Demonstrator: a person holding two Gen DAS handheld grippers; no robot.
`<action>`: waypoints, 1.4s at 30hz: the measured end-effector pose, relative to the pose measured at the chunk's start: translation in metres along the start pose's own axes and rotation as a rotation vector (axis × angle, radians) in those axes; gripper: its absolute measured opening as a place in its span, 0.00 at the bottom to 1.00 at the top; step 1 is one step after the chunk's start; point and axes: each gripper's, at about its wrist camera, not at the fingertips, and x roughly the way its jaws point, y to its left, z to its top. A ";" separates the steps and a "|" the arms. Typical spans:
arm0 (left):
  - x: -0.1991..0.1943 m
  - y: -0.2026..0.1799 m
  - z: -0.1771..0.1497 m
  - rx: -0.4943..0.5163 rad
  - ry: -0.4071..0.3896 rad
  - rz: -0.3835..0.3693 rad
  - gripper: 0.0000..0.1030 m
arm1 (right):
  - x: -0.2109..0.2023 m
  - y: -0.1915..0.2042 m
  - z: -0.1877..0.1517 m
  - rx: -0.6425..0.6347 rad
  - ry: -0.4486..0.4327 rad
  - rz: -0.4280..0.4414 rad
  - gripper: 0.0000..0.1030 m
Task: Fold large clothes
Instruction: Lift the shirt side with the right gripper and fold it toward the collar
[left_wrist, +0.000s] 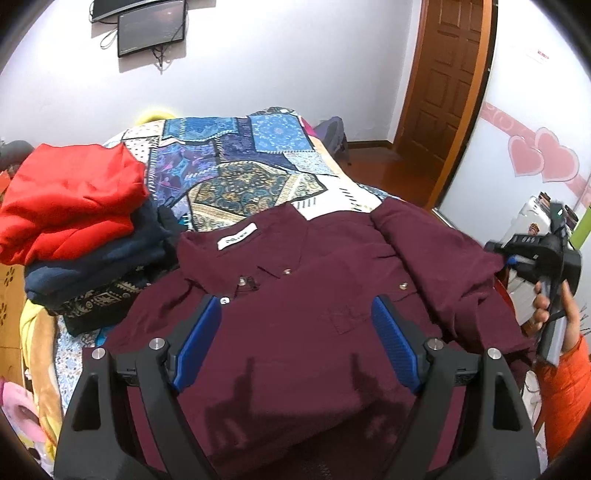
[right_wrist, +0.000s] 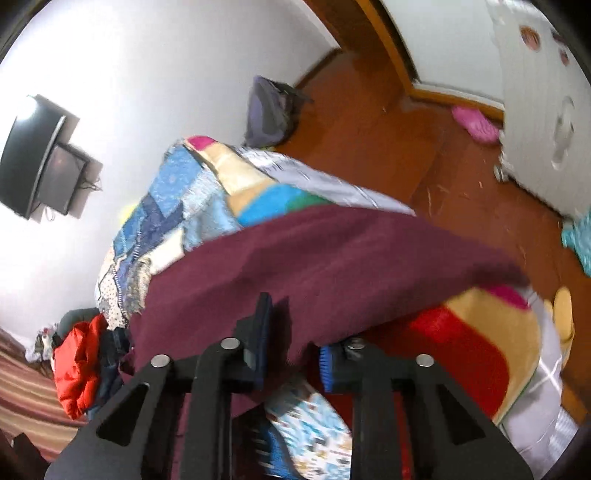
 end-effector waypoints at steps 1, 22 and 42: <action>-0.002 0.002 0.000 -0.002 -0.004 0.006 0.81 | -0.005 0.007 0.002 -0.028 -0.019 0.005 0.14; -0.108 0.097 -0.017 -0.131 -0.212 0.173 0.89 | -0.058 0.278 -0.092 -0.747 0.075 0.470 0.09; -0.090 0.169 -0.061 -0.322 -0.065 0.178 0.93 | 0.071 0.276 -0.244 -1.068 0.732 0.225 0.42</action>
